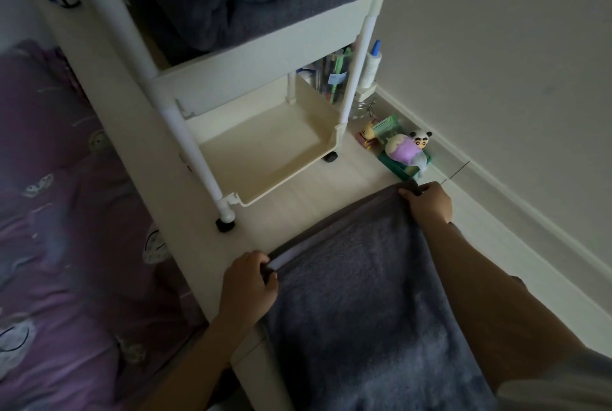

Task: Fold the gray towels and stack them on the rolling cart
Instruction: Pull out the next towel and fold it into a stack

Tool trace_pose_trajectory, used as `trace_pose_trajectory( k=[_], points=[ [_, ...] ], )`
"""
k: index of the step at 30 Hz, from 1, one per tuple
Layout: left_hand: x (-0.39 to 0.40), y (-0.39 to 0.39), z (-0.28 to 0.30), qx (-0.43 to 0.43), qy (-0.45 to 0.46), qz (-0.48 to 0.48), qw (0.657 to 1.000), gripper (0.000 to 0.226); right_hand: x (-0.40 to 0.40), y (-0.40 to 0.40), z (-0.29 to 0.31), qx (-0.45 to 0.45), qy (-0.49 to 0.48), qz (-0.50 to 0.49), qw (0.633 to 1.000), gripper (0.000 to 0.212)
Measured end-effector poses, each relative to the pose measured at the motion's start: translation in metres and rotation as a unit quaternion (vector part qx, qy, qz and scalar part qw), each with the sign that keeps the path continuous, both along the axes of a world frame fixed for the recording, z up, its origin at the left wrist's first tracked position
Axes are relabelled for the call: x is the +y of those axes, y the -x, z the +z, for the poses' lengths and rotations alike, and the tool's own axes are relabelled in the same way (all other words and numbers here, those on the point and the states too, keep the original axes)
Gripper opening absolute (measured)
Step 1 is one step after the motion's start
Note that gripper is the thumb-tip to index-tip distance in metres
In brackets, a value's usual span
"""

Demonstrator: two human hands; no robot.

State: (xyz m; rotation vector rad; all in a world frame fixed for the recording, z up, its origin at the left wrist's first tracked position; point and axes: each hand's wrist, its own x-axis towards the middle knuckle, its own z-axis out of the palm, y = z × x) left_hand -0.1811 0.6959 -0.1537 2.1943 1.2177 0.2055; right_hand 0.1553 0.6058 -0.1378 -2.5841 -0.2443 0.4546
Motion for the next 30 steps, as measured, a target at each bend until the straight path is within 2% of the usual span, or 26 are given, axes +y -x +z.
trace_pose_trajectory(
  k=[4,9,15,18,23,30],
  points=[
    [0.002,0.002,0.000,0.025,-0.007,0.029,0.999,0.015,-0.006,0.004,0.002,0.014,-0.006,-0.002,1.000,0.049],
    [0.000,0.002,0.002,-0.005,-0.010,0.076,0.997,0.019,-0.013,0.009,0.004,0.061,0.009,0.006,0.998,0.047],
    [0.002,0.007,0.006,0.009,-0.011,0.048,0.999,0.021,-0.029,0.025,0.010,0.073,-0.022,0.013,0.997,0.042],
    [0.005,0.010,0.014,-0.042,0.059,0.062,0.995,0.019,-0.044,0.032,0.017,0.097,-0.107,-0.014,0.989,0.036],
    [0.002,-0.002,0.047,-0.158,0.150,0.123,0.968,0.016,-0.080,0.044,0.043,0.146,-0.265,-0.064,0.951,0.025],
    [-0.010,-0.043,0.113,-0.295,0.246,0.110,0.917,0.014,-0.151,0.044,0.115,0.080,-0.406,-0.143,0.899,0.015]
  ],
)
